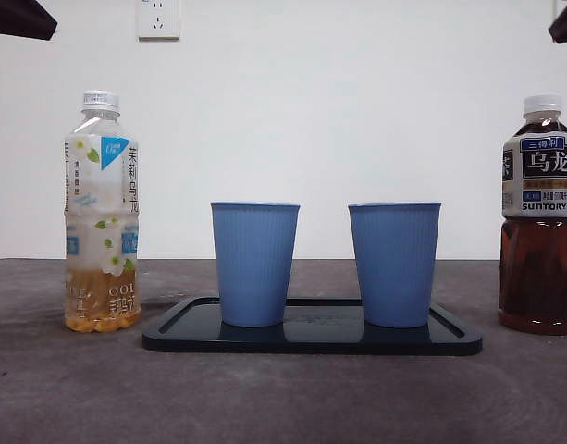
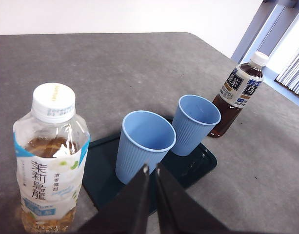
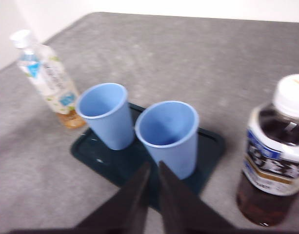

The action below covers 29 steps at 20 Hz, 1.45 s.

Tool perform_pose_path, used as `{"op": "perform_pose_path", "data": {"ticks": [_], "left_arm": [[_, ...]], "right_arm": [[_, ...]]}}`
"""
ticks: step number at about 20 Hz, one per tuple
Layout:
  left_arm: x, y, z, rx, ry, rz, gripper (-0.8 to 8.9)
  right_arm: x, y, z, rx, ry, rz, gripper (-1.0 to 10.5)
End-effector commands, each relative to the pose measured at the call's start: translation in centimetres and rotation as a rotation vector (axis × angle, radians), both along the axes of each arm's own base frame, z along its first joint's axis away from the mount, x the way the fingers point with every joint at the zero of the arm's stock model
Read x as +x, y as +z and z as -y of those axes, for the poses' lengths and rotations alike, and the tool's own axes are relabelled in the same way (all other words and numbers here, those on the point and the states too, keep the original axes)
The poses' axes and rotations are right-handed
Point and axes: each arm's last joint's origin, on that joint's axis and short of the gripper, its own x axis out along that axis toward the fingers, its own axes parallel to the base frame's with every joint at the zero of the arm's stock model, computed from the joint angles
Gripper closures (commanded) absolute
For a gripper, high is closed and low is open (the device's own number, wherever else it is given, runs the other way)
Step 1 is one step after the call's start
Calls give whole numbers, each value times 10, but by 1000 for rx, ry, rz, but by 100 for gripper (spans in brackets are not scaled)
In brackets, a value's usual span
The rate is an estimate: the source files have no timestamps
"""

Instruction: Pour the drink into the cup

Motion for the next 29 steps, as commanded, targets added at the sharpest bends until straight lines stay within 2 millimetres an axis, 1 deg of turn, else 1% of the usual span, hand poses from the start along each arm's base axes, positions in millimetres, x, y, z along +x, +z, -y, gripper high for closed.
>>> {"op": "perform_pose_path", "data": {"ticks": [1, 2, 3, 5, 6, 9, 12, 18, 21, 25, 29], "left_arm": [[1, 5, 1, 7, -11, 31, 701], [1, 5, 1, 8, -10, 31, 659], [1, 5, 0, 9, -8, 31, 593], [1, 5, 0, 12, 1, 31, 492], [1, 5, 0, 13, 5, 31, 451], [1, 5, 0, 13, 7, 31, 366], [1, 5, 0, 11, 8, 28, 313], [1, 4, 0, 11, 8, 17, 312], [1, 2, 0, 11, 9, -11, 314], [2, -1, 1, 16, 6, -42, 315], [3, -3, 3, 17, -6, -53, 315]], "right_arm": [[1, 4, 0, -3, -31, 6, 719], [1, 4, 1, 4, -43, -2, 664], [1, 4, 1, 11, -58, -11, 593], [2, 4, 1, 20, -86, -24, 510], [2, 4, 2, 22, -101, -29, 488], [2, 4, 2, 29, -127, -39, 480], [2, 4, 2, 29, -132, -40, 454], [2, 4, 2, 29, -133, -40, 454], [4, 1, 4, 32, -204, -66, 454], [9, -13, 3, 21, -259, -85, 454], [15, -35, 0, 50, -311, -71, 454]]}}
